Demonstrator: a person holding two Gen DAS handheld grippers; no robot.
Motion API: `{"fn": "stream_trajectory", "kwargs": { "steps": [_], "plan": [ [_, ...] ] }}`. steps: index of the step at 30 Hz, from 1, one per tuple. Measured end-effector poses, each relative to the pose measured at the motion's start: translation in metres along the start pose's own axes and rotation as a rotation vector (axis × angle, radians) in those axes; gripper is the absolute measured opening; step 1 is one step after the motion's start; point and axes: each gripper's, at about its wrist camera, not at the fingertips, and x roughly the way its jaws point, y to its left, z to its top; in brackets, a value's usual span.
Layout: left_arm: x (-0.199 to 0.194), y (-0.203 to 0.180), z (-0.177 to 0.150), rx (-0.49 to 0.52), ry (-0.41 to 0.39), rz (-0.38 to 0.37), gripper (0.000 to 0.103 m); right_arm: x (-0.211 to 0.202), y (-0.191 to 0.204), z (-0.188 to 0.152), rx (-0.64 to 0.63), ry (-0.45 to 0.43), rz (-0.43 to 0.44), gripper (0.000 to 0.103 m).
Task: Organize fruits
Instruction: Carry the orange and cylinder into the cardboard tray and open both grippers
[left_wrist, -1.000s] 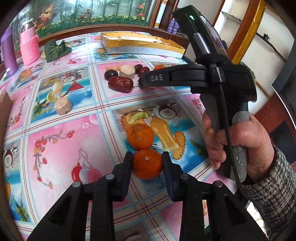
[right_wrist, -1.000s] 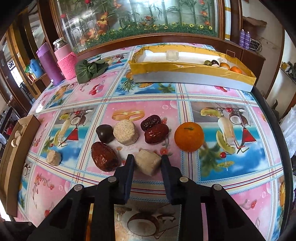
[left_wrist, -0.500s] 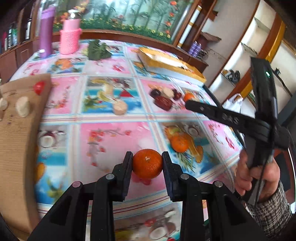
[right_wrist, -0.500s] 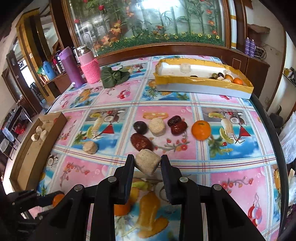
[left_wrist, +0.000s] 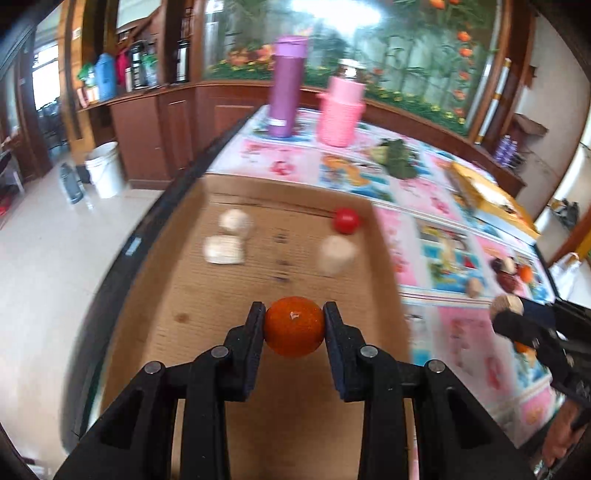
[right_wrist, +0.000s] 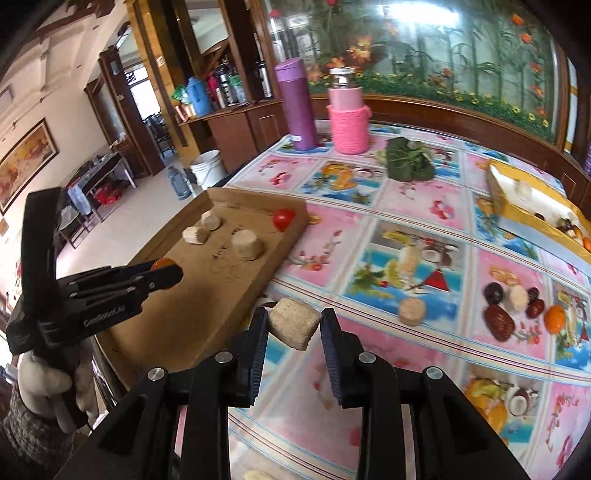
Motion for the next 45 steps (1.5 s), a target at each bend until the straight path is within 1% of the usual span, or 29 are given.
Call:
{"fn": "stream_trajectory", "kwargs": {
  "steps": [5,10,12,13,19,21,23,24,25,29,32,35,36,37,40,41,42,44,45],
  "plan": [
    [0.017,0.035,0.011,-0.040,0.029,0.047,0.031,0.041,0.051,0.013,-0.078,0.030,0.051,0.032],
    [0.037,0.050,0.018,-0.075,0.084,0.041,0.031,0.081,0.083,0.020,-0.161,0.057,0.009,0.032],
    [0.042,0.051,0.018,-0.078,0.105,0.034,0.031,0.096,0.089,0.021,-0.173,0.076,0.003,0.032],
    [0.045,0.051,0.018,-0.078,0.118,0.042,0.031,0.103,0.090,0.022,-0.172,0.084,0.004,0.032],
    [0.052,0.055,0.013,-0.094,0.161,0.022,0.031,0.127,0.092,0.020,-0.177,0.125,-0.008,0.032],
    [0.052,0.057,0.013,-0.102,0.165,0.009,0.032,0.133,0.092,0.019,-0.183,0.133,-0.016,0.032],
    [0.049,0.058,0.013,-0.110,0.155,-0.003,0.036,0.135,0.093,0.019,-0.188,0.134,-0.016,0.032],
    [0.047,0.059,0.013,-0.112,0.145,-0.010,0.042,0.135,0.093,0.019,-0.189,0.129,-0.016,0.032],
    [0.045,0.058,0.014,-0.113,0.135,-0.015,0.045,0.135,0.092,0.019,-0.186,0.126,-0.016,0.032],
    [0.031,0.058,0.014,-0.130,0.099,-0.027,0.046,0.133,0.092,0.019,-0.179,0.121,-0.006,0.032],
    [0.014,0.057,0.014,-0.144,0.057,-0.026,0.052,0.124,0.090,0.019,-0.169,0.103,0.006,0.033],
    [-0.007,0.055,0.010,-0.158,0.006,-0.019,0.058,0.110,0.087,0.018,-0.153,0.074,0.020,0.040],
    [-0.014,0.053,0.009,-0.161,-0.010,-0.015,0.062,0.105,0.086,0.018,-0.148,0.066,0.022,0.041],
    [-0.021,0.051,0.006,-0.164,-0.025,-0.006,0.069,0.099,0.084,0.017,-0.137,0.055,0.027,0.042],
    [-0.040,0.043,-0.002,-0.170,-0.075,0.025,0.079,0.078,0.074,0.012,-0.087,0.030,0.045,0.044],
    [-0.044,0.041,-0.005,-0.173,-0.082,0.029,0.080,0.070,0.069,0.009,-0.068,0.017,0.047,0.045],
    [-0.046,0.040,-0.008,-0.178,-0.085,0.028,0.080,0.062,0.065,0.006,-0.054,0.007,0.046,0.049],
    [-0.046,0.036,-0.013,-0.191,-0.076,0.000,0.080,0.046,0.055,-0.003,-0.025,-0.020,0.031,0.054],
    [-0.045,0.033,-0.015,-0.194,-0.068,-0.016,0.080,0.039,0.050,-0.008,-0.012,-0.030,0.021,0.055]
  ]
}}
